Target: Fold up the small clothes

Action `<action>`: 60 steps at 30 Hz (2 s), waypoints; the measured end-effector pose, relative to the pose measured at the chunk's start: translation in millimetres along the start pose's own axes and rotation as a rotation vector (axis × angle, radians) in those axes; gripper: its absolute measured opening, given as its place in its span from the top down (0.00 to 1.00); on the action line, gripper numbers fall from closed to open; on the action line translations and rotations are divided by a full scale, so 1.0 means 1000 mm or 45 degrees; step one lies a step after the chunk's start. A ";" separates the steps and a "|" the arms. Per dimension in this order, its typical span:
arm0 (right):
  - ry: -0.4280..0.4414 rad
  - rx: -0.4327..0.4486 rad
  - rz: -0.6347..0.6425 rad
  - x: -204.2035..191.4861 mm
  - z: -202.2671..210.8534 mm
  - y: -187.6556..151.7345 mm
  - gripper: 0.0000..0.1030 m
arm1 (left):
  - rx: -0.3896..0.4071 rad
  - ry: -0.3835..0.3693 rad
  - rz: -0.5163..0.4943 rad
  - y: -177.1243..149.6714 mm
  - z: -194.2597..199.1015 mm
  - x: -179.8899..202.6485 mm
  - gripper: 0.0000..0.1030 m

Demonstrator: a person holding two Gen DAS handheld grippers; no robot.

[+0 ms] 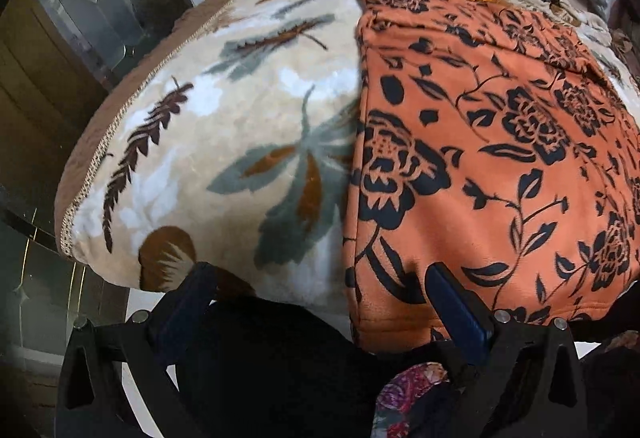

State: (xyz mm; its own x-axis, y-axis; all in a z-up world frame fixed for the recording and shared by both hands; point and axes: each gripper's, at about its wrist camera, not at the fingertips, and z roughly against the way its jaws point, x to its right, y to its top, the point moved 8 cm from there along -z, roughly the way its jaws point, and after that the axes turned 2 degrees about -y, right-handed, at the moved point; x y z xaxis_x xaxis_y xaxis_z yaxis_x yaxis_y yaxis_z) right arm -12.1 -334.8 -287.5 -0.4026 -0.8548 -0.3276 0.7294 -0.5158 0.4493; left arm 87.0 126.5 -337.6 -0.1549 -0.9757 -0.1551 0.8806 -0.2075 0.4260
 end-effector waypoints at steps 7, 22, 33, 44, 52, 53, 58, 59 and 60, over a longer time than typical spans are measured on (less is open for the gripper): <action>-0.068 -0.078 -0.065 0.028 -0.016 -0.020 0.31 | -0.005 0.039 0.003 -0.002 -0.007 0.000 0.00; -0.059 -0.146 -0.074 0.029 -0.035 -0.028 0.31 | 0.002 0.038 -0.008 0.000 -0.001 0.005 0.00; -0.060 -0.142 -0.193 0.069 -0.034 -0.024 0.31 | -0.059 -0.080 0.040 -0.008 -0.006 0.002 0.00; -0.109 -0.141 -0.164 0.073 -0.066 -0.032 0.31 | -0.051 -0.228 0.063 -0.005 -0.004 0.006 0.27; -0.170 -0.154 -0.033 0.058 -0.064 -0.039 0.49 | -0.135 -0.343 0.149 -0.010 -0.021 0.002 0.27; -0.190 -0.161 0.011 0.054 -0.063 -0.041 0.50 | -0.138 -0.358 0.161 -0.010 -0.022 0.001 0.27; -0.220 -0.168 0.048 0.051 -0.064 -0.043 0.52 | -0.131 -0.425 0.168 -0.010 -0.023 -0.001 0.37; -0.225 -0.173 0.073 0.050 -0.064 -0.044 0.54 | -0.126 -0.451 0.163 -0.010 -0.022 0.001 0.53; -0.218 -0.177 0.099 0.045 -0.063 -0.045 0.65 | -0.125 -0.471 0.159 -0.015 -0.021 0.002 0.60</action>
State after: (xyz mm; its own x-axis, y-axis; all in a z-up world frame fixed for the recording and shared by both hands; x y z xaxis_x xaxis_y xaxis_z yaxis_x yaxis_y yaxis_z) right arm -28.1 -345.9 -375.1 -0.4215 -0.8951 -0.1457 0.8262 -0.4452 0.3452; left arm 83.3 129.5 -362.6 -0.1788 -0.9562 0.2319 0.9388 -0.0952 0.3310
